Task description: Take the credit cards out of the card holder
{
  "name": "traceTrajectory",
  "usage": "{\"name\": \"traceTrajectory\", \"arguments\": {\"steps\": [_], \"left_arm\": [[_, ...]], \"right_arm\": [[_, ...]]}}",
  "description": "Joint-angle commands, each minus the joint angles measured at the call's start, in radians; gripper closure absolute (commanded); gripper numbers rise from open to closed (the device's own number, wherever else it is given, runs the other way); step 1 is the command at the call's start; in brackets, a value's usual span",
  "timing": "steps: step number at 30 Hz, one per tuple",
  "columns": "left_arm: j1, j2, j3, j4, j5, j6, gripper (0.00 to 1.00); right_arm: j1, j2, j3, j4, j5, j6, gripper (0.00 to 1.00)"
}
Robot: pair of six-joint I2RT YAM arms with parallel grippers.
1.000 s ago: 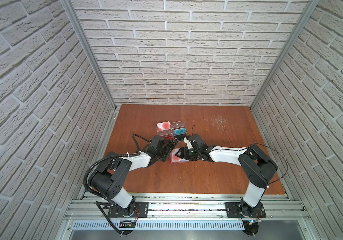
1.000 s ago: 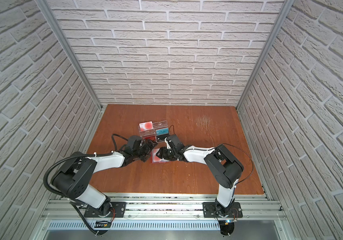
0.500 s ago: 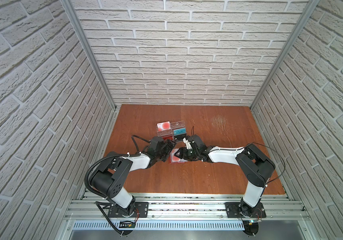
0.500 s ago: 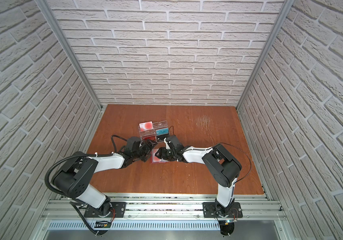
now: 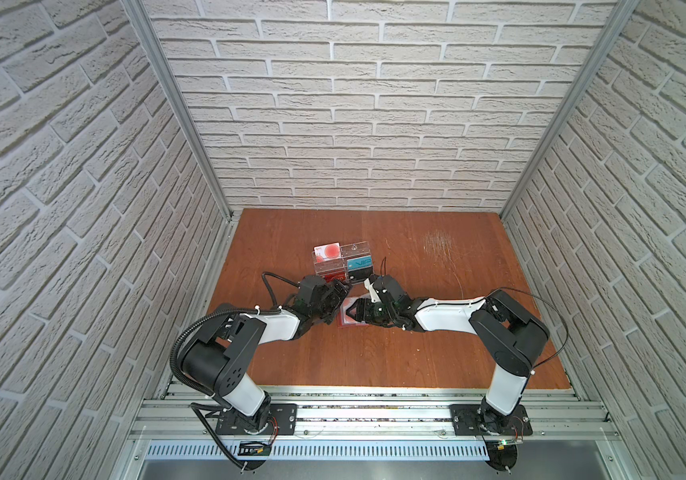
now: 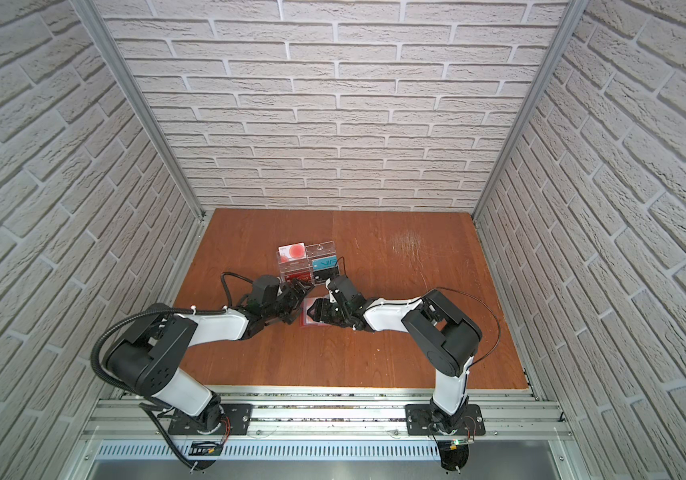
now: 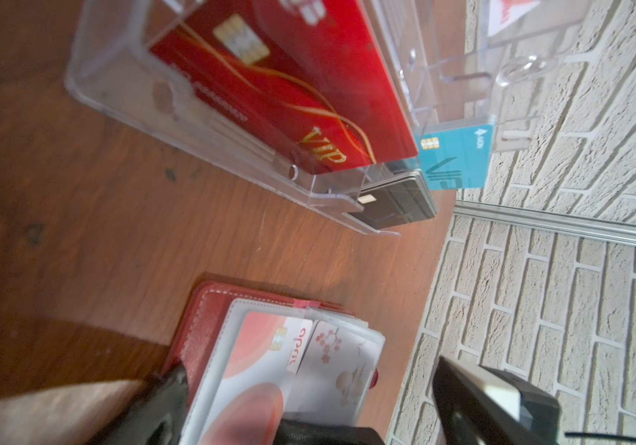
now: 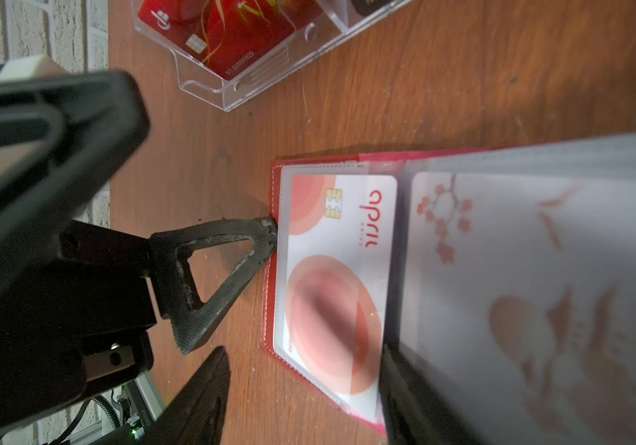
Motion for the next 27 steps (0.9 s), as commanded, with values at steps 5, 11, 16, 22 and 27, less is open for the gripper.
{"name": "traceTrajectory", "arguments": {"steps": [5, 11, 16, 22, 27], "left_arm": [[-0.005, 0.045, -0.050, 0.009, 0.006, -0.015, 0.02], [-0.004, 0.042, -0.071, 0.024, 0.007, -0.017, 0.02], [-0.003, 0.043, -0.076, 0.027, 0.008, -0.020, 0.02], [-0.003, 0.040, -0.082, 0.030, 0.007, -0.021, 0.02], [-0.002, 0.036, -0.085, 0.029, 0.008, -0.023, 0.02]], "right_arm": [[-0.003, -0.003, -0.077, 0.151, -0.005, 0.042, 0.37], [-0.003, -0.016, -0.105, 0.236, -0.020, 0.043, 0.38], [-0.004, -0.005, -0.114, 0.303, -0.039, 0.049, 0.40], [-0.004, 0.029, -0.115, 0.397, -0.082, 0.062, 0.41], [-0.005, 0.053, -0.113, 0.419, -0.086, 0.071, 0.41]]}}
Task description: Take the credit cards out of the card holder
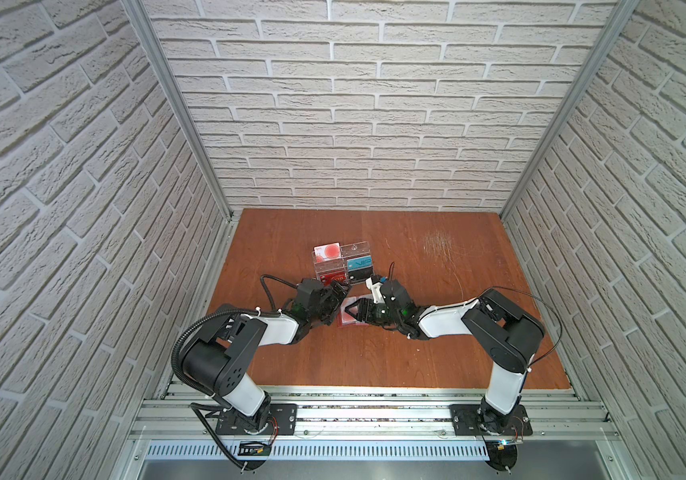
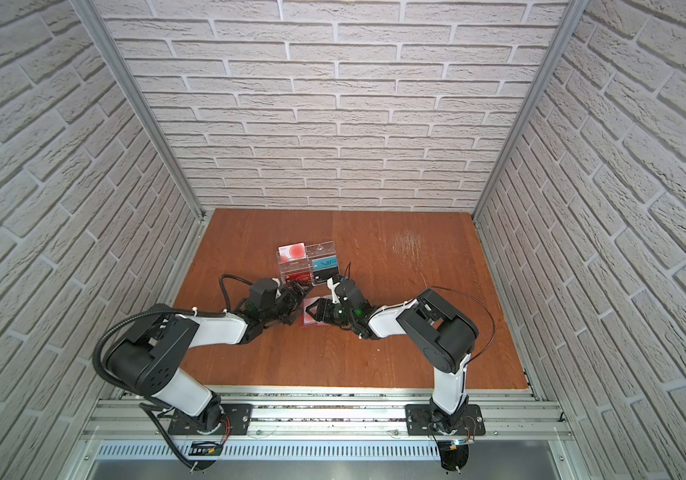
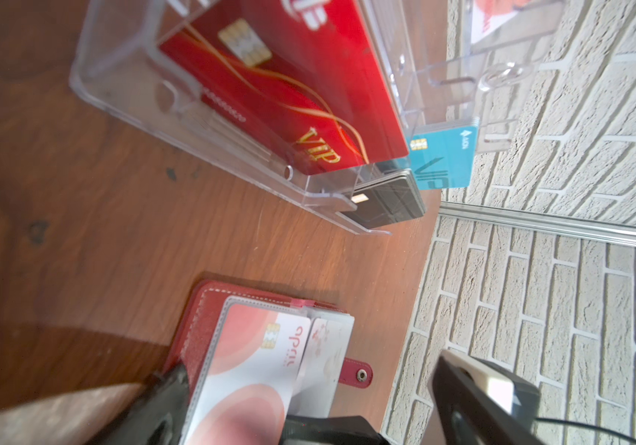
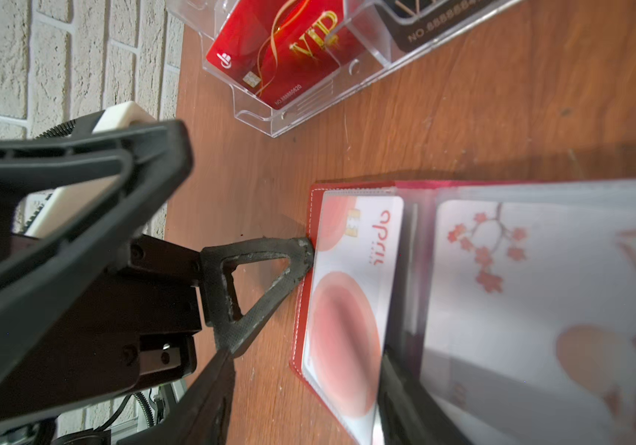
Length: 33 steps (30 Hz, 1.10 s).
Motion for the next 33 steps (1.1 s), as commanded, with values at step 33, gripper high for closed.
{"name": "traceTrajectory", "arguments": {"steps": [33], "left_arm": [[0.010, 0.024, -0.049, -0.078, 0.013, -0.008, 0.02]], "right_arm": [[-0.018, 0.122, -0.016, 0.260, -0.076, 0.091, 0.54]]}}
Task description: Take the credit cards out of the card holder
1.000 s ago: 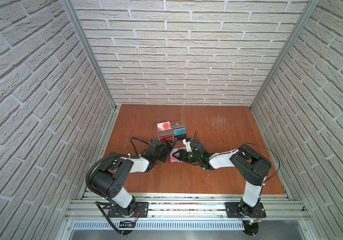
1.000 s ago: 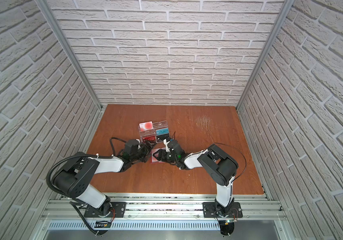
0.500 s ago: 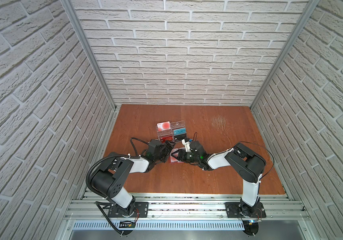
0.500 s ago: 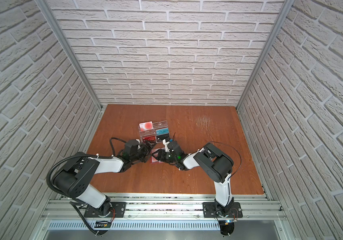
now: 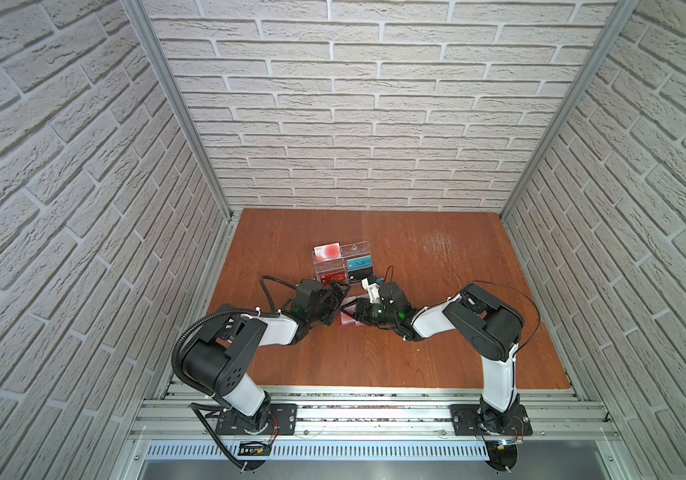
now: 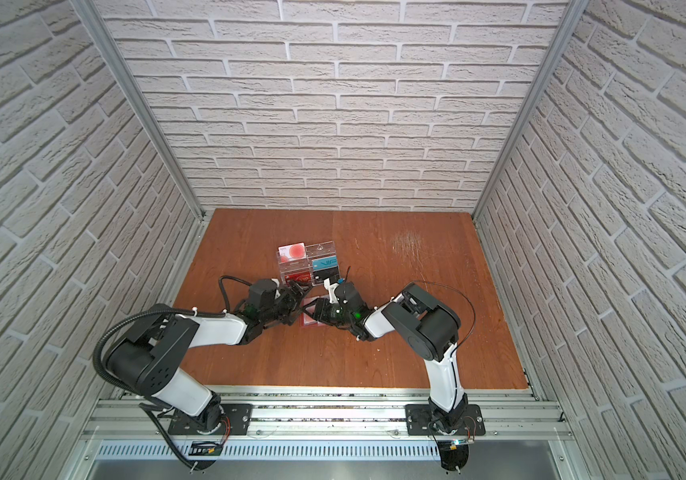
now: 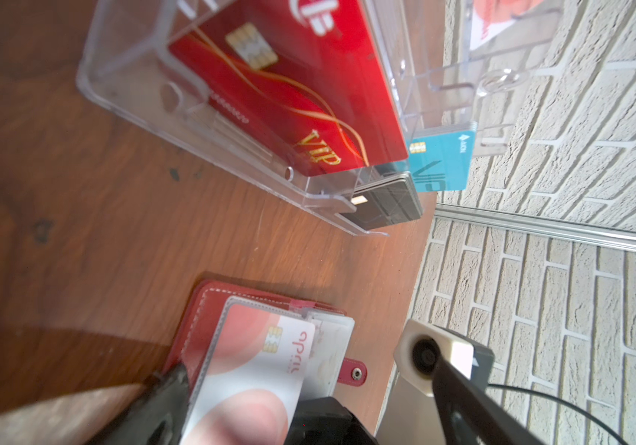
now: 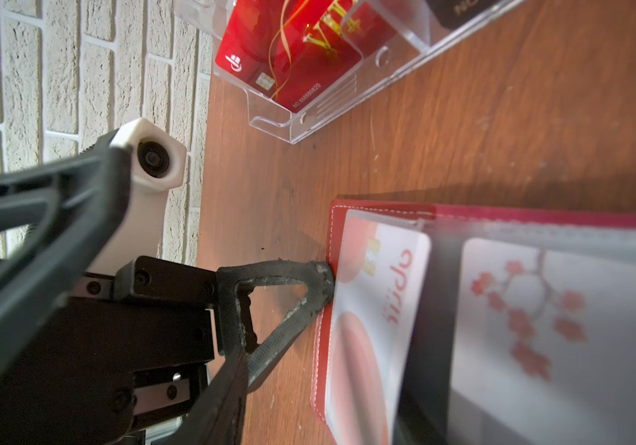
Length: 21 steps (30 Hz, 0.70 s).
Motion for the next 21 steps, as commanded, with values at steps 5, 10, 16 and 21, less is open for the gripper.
{"name": "traceTrajectory", "arguments": {"steps": [5, 10, 16, 21], "left_arm": [[0.006, 0.024, -0.040, -0.098, 0.009, 0.002, 0.02], [0.006, 0.025, -0.041, -0.102, 0.007, 0.007, 0.02], [0.007, 0.024, -0.044, -0.106, 0.006, 0.007, 0.02], [0.007, 0.025, -0.048, -0.104, 0.007, 0.007, 0.02]], "right_arm": [[-0.029, -0.059, -0.056, 0.033, 0.000, -0.016, 0.56], [-0.042, -0.065, -0.070, 0.045, -0.006, -0.011, 0.57], [-0.049, -0.072, -0.077, 0.046, -0.007, -0.014, 0.61], [-0.053, -0.076, -0.084, 0.047, -0.007, -0.014, 0.65]]}}
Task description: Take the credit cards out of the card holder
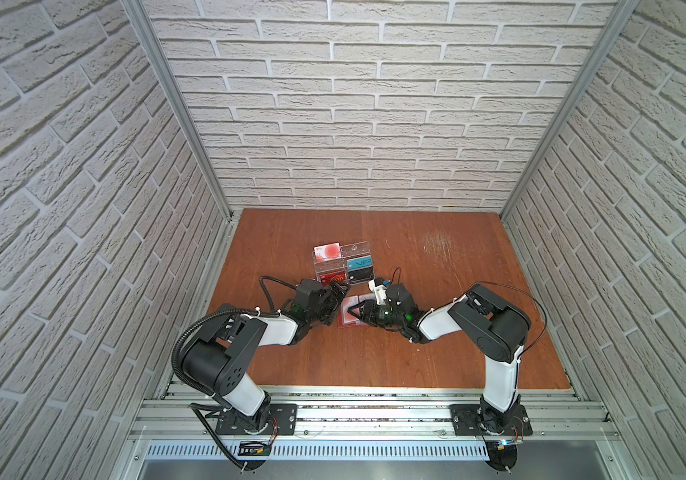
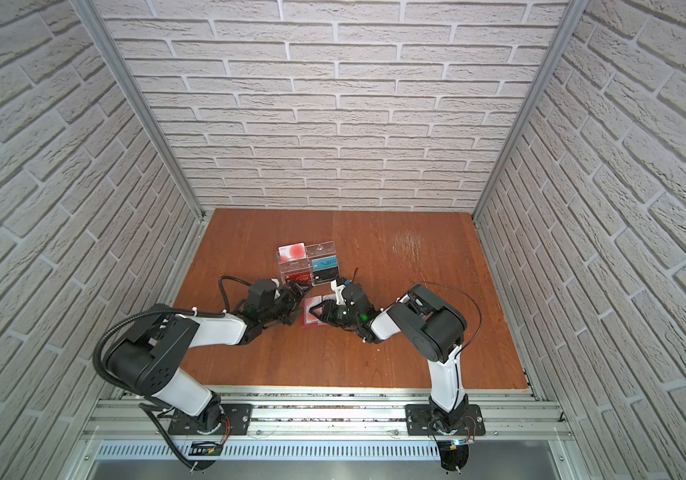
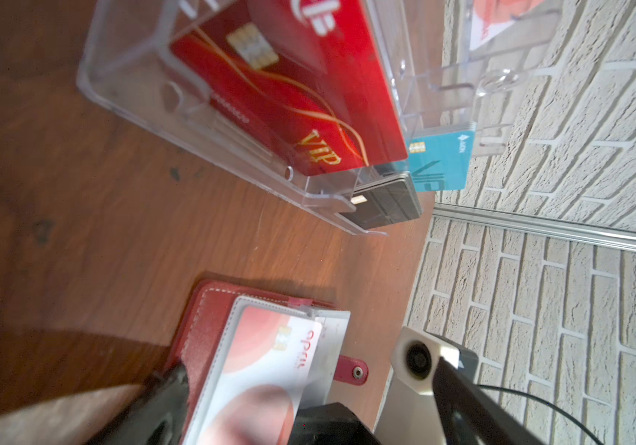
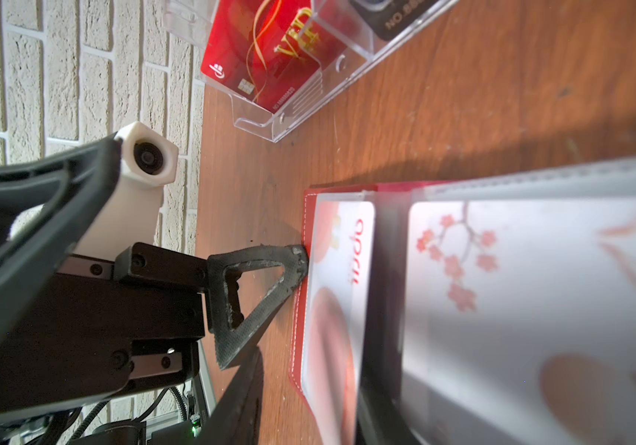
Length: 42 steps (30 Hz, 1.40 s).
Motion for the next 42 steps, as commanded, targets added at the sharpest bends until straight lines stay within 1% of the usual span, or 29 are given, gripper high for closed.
{"name": "traceTrajectory", "arguments": {"steps": [1, 14, 18, 26, 42], "left_arm": [[0.004, 0.027, -0.045, -0.110, 0.003, 0.005, 0.02], [0.011, 0.025, -0.050, -0.108, 0.009, 0.010, 0.02], [0.011, 0.026, -0.050, -0.109, 0.010, 0.009, 0.02], [0.012, 0.023, -0.048, -0.110, 0.012, 0.009, 0.02], [0.013, 0.024, -0.053, -0.114, 0.016, 0.010, 0.02]], "right_arm": [[-0.012, -0.038, -0.015, 0.025, 0.009, -0.011, 0.66], [-0.022, -0.061, -0.027, 0.000, 0.017, -0.024, 0.74], [-0.025, -0.065, -0.029, -0.003, 0.016, -0.025, 0.75], [-0.026, -0.067, -0.031, -0.009, 0.014, -0.028, 0.82], [-0.031, -0.103, -0.038, -0.047, 0.019, -0.049, 0.89]]}}
